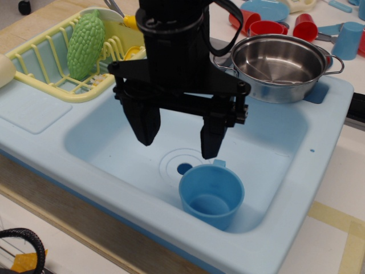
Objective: Put cup into pot or pan
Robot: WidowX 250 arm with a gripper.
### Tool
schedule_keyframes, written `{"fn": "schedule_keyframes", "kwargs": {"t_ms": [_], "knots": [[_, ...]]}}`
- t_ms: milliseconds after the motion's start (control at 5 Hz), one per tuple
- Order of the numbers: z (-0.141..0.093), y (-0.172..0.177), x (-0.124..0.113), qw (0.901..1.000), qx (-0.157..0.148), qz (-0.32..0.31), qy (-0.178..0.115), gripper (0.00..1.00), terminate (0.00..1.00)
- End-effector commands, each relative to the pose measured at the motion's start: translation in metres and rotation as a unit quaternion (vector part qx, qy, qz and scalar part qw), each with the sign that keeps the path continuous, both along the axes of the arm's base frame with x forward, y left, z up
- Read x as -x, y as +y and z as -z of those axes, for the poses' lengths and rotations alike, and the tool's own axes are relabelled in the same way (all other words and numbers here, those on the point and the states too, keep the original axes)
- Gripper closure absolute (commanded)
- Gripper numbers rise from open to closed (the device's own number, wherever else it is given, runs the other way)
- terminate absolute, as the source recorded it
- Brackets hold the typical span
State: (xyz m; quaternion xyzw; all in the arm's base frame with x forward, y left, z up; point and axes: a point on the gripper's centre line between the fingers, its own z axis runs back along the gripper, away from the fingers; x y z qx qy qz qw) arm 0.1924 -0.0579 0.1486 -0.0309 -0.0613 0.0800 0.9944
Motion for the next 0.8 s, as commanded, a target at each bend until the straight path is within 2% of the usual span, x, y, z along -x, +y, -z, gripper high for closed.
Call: {"fn": "schedule_keyframes", "kwargs": {"t_ms": [0, 200, 400, 600], "knots": [[0.0, 0.0, 0.0, 1.0, 0.0, 0.0, 0.0, 0.0, 0.0], [0.018, -0.001, -0.009, 0.9997, 0.0, -0.009, 0.022, 0.0, 0.0], [0.032, 0.005, -0.009, 0.9995, 0.008, -0.012, 0.028, 0.0, 0.0], [0.05, 0.005, -0.008, 0.9994, 0.024, -0.021, 0.014, 0.0, 0.0]]}}
